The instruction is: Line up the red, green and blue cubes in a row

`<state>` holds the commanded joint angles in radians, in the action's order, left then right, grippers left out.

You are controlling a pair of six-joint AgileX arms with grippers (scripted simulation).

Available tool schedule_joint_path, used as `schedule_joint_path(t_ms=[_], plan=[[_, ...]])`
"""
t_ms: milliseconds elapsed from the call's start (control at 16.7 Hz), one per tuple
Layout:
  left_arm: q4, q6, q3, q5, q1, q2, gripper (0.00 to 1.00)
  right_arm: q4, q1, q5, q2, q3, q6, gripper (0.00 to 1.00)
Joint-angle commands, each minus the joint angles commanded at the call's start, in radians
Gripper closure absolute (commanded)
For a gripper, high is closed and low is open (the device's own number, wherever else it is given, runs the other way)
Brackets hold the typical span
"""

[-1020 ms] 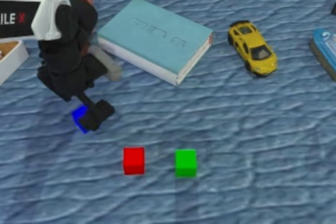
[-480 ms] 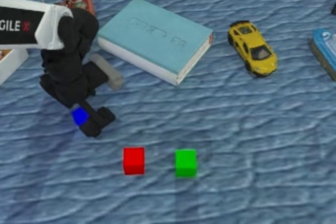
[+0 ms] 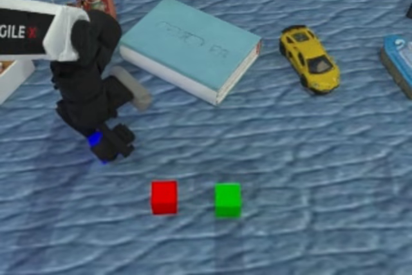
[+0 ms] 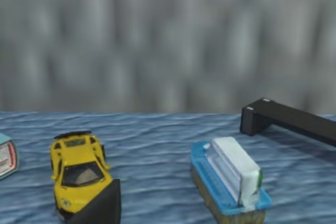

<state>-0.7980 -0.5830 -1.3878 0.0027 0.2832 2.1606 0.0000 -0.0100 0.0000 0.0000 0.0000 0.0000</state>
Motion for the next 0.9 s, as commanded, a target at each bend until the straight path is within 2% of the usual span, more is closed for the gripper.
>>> schedule_joint_path(t_ms=[180,240,660,900], plan=[[0.000,0.000,0.000,0.000,0.000,0.000,0.98,0.000,0.000,0.000,0.000,0.000,0.000,0.00],[0.000,0.000,0.000,0.000,0.000,0.000,1.00,0.000,0.000,0.000,0.000,0.000,0.000,0.00],[0.000,0.000,0.000,0.000,0.000,0.000,1.00,0.000,0.000,0.000,0.000,0.000,0.000,0.00],[-0.052,0.002,-0.033,0.009,-0.001,-0.035,1.00,0.000,0.000,0.000,0.000,0.000,0.000,0.00]])
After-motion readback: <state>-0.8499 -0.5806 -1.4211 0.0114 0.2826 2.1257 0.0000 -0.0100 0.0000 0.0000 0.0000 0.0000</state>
